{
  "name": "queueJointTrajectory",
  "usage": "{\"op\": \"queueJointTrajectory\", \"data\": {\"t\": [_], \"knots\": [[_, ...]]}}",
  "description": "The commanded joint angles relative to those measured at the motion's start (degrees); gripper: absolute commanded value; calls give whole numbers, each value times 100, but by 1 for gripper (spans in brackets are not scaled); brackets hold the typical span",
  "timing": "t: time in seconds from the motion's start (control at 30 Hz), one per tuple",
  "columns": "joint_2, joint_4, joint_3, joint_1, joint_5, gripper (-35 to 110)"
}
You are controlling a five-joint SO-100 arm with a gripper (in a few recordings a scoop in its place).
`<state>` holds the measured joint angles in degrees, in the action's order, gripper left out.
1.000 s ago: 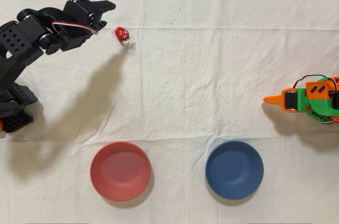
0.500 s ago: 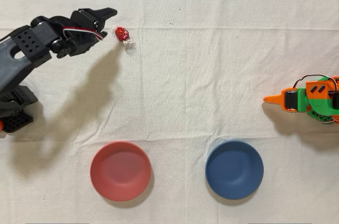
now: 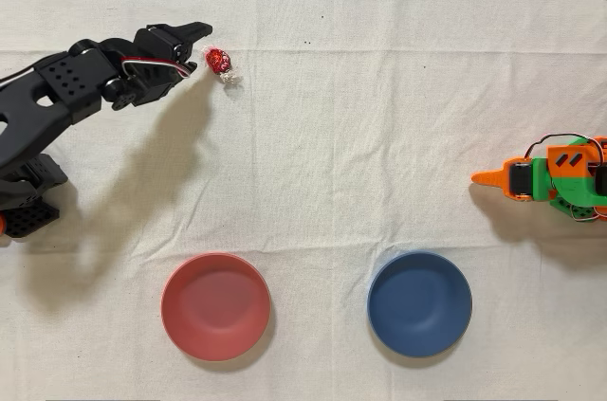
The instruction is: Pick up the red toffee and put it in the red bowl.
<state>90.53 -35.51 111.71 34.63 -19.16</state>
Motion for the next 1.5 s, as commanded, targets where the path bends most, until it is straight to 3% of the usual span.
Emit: {"op": "queueJointTrajectory", "data": {"t": [0.0,1.47], "knots": [[35,237,-9,-9,-141,27],[-1055,1028,-290,-404,-580,24]]}}
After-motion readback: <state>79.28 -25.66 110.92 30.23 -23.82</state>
